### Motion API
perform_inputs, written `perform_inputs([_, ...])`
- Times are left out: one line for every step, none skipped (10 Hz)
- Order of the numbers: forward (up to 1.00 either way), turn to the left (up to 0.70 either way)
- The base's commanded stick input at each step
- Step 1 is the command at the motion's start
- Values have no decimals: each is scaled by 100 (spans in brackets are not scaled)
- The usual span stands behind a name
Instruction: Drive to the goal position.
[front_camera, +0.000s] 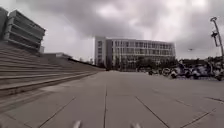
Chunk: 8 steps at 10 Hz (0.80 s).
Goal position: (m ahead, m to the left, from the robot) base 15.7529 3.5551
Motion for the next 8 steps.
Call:
perform_inputs([85,0])
perform_inputs([85,0])
perform_inputs([85,0])
perform_inputs([85,0])
perform_inputs([85,0])
perform_inputs([85,0])
perform_inputs([85,-4])
perform_inputs([85,-8])
